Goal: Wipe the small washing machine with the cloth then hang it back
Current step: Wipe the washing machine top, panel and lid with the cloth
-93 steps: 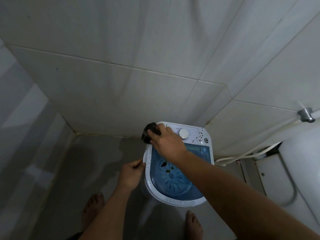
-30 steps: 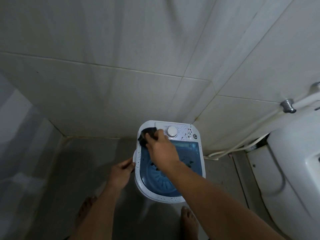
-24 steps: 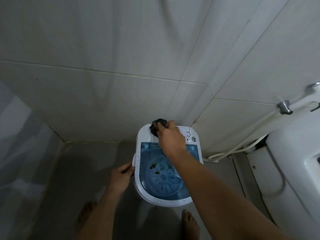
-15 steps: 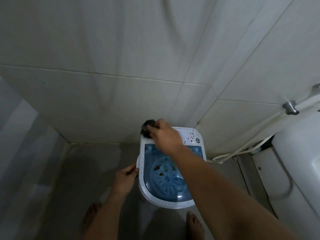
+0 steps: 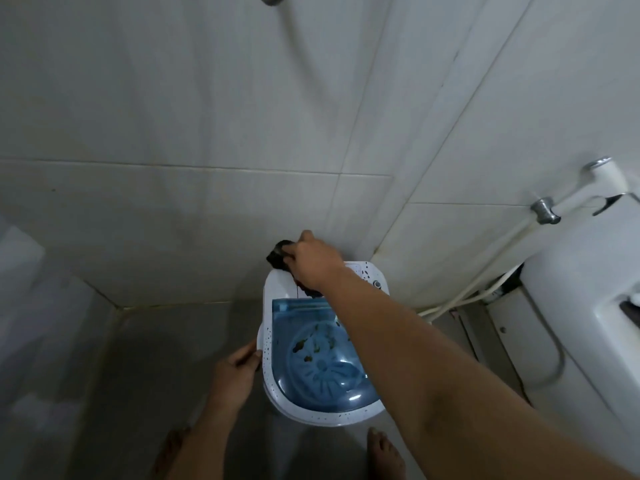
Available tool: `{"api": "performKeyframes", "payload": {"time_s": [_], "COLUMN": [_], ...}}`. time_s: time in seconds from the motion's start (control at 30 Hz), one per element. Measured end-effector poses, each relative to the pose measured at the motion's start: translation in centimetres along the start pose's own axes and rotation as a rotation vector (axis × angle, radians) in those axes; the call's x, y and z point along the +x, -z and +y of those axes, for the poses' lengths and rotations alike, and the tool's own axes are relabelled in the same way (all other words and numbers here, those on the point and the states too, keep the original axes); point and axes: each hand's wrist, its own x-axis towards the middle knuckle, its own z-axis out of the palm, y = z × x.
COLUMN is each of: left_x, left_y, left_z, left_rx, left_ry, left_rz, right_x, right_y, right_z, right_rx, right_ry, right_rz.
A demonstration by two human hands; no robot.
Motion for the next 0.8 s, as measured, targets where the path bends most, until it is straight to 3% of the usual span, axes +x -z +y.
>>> {"api": "performKeyframes", "payload": {"time_s": [0.1,0.2,0.43,0.67,0.8], "left_x": [-0.5,-0.4,0.3,0.2,0.2], "left_y": [-0.2,-0.2,0.0,-0.1,0.0], "left_z": [0.5,0.5,-0.2,0.1,0.0], "left_rx": [0.013,0.001,0.024,0.037,0.056], "left_ry": [-0.022,-0.02,-0.023,-0.013,0.009], "left_rz": [-0.012,0.006,0.009,0.018,0.003], "right_x": [0.7,-0.4,-4.7,-10.1,-11.8], "right_y": [0.7,1.1,0.6,-3.5,-3.3], "right_z": [2.1,5.7,13.2,9.8,12.2], "right_rx": [0.128,0.225,0.12,0.058,-0.072], "right_ry": [-0.088,-0.158,-0.243,-0.094,-0.036], "right_rz": [-0.093,-0.061,0.008,0.294,0.261]}}
